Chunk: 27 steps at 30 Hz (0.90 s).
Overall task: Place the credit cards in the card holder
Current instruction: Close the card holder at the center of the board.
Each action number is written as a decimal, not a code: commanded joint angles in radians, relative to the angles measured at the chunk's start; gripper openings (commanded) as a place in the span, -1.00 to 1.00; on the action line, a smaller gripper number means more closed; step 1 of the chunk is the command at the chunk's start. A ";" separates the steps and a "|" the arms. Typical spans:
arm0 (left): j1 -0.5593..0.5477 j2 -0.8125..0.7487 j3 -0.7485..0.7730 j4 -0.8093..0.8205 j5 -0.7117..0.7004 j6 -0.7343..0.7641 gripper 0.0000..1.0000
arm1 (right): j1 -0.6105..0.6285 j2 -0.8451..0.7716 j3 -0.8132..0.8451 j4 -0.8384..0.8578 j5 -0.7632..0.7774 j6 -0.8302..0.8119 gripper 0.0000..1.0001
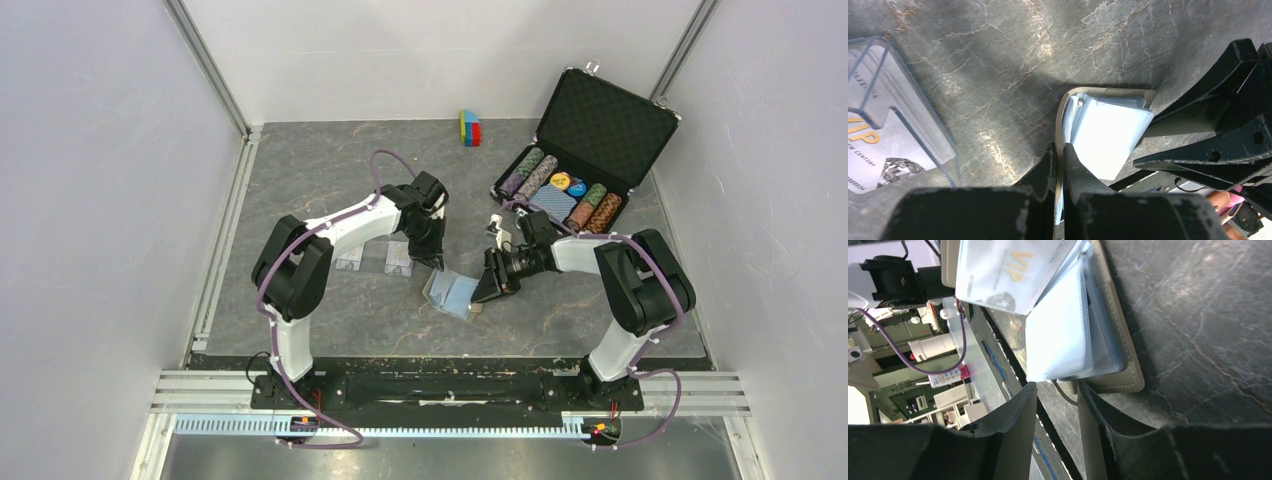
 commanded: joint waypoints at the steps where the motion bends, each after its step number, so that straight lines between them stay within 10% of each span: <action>1: 0.037 -0.032 0.035 0.015 -0.035 0.001 -0.96 | 0.011 0.011 0.017 -0.067 -0.075 -0.074 -0.24; 11: 0.041 -0.008 0.114 -0.087 -0.085 0.093 -0.92 | 0.017 0.033 0.012 -0.146 -0.061 -0.132 -0.26; 19: 0.015 -0.013 0.104 -0.067 0.014 0.099 -0.13 | 0.016 0.028 0.034 -0.174 0.030 -0.123 -0.25; 27: -0.039 0.007 0.081 0.041 0.140 0.038 -0.03 | 0.001 -0.002 0.060 -0.125 0.034 -0.072 -0.23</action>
